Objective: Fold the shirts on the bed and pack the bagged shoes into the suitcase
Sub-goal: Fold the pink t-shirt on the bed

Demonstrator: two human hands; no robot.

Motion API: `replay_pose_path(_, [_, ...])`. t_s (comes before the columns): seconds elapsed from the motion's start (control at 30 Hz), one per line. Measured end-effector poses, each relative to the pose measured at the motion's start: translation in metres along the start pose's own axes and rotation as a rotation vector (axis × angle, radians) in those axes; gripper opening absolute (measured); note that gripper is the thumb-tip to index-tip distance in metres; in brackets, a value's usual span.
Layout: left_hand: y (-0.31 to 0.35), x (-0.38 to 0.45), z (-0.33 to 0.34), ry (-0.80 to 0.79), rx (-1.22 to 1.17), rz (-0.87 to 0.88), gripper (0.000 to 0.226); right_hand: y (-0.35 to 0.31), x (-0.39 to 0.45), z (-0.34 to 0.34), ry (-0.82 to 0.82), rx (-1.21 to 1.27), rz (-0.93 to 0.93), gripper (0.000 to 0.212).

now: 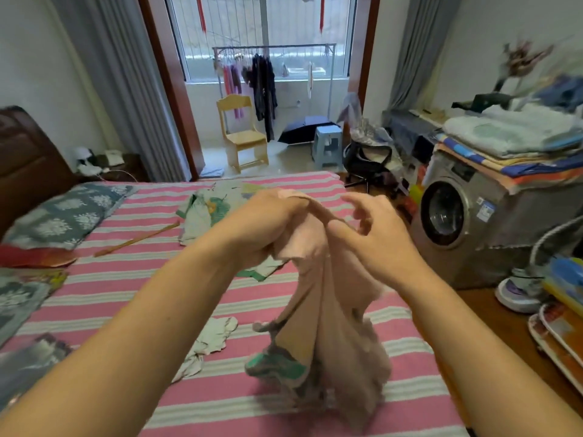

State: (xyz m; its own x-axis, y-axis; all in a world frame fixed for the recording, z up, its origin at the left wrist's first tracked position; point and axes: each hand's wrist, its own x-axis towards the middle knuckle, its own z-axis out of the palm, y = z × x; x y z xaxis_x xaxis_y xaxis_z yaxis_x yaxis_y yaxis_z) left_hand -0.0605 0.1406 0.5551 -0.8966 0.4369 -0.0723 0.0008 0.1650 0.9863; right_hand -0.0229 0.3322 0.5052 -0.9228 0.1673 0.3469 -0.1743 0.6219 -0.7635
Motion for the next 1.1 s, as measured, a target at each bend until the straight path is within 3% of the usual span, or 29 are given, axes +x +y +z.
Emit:
replay_pose_path(0.07, [-0.003, 0.003, 0.009, -0.010, -0.008, 0.012, 0.024, -0.012, -0.016, 0.018, -0.193, 0.079, -0.063, 0.047])
replay_pose_path(0.17, [-0.020, 0.004, 0.012, 0.055, 0.087, 0.134, 0.018, 0.001, -0.007, 0.034, -0.050, -0.106, -0.052, 0.010])
replay_pose_path(0.23, [-0.043, 0.000, 0.011, 0.038, -0.055, 0.170, 0.018, 0.006, -0.001, 0.039, 0.017, -0.058, 0.029, 0.023])
replay_pose_path(0.3, [-0.084, -0.001, 0.011, 0.080, -0.205, 0.183, 0.038, 0.008, 0.002, 0.044, 0.086, 0.059, 0.125, 0.032])
replay_pose_path(0.37, [-0.129, -0.001, 0.017, 0.132, -0.155, 0.133, 0.044, 0.004, 0.005, 0.044, 0.142, 0.217, 0.210, 0.034])
replay_pose_path(0.47, [-0.194, 0.001, 0.038, 0.074, 0.015, -0.048, 0.041, -0.013, 0.010, 0.042, 0.195, 0.469, 0.267, 0.030])
replay_pose_path(0.57, [-0.249, 0.010, 0.047, 0.182, 0.191, -0.166, 0.014, -0.023, 0.017, 0.041, 0.205, 0.605, 0.273, 0.031])
replay_pose_path(0.67, [-0.277, 0.010, 0.045, 0.304, 0.124, -0.231, 0.029, -0.011, 0.034, 0.035, 0.317, 0.592, 0.293, 0.031])
replay_pose_path(0.8, [-0.249, -0.025, 0.014, 0.562, 0.149, -0.083, 0.028, 0.036, 0.057, 0.013, 0.467, 0.562, 0.463, 0.024])
replay_pose_path(0.83, [-0.238, -0.035, 0.000, 0.518, 0.106, -0.068, 0.025, 0.046, 0.058, 0.008, 0.496, 0.586, 0.515, 0.024])
replay_pose_path(0.9, [-0.219, -0.051, -0.028, 0.219, 0.079, -0.099, 0.011, 0.066, 0.061, 0.007, 0.506, 0.633, 0.614, 0.025])
replay_pose_path(0.97, [-0.214, -0.060, -0.051, -0.137, 0.261, -0.240, 0.005, 0.083, 0.064, 0.016, 0.493, 0.630, 0.664, 0.029])
replay_pose_path(1.0, [-0.217, -0.062, -0.061, -0.214, 0.396, -0.299, 0.010, 0.086, 0.065, 0.021, 0.484, 0.641, 0.677, 0.030])
replay_pose_path(1.07, [-0.233, -0.064, -0.078, -0.142, 0.516, -0.365, 0.024, 0.092, 0.070, 0.030, 0.481, 0.689, 0.713, 0.029])
replay_pose_path(1.1, [-0.250, -0.066, -0.090, -0.047, 0.439, -0.405, 0.028, 0.093, 0.073, 0.032, 0.479, 0.693, 0.738, 0.027])
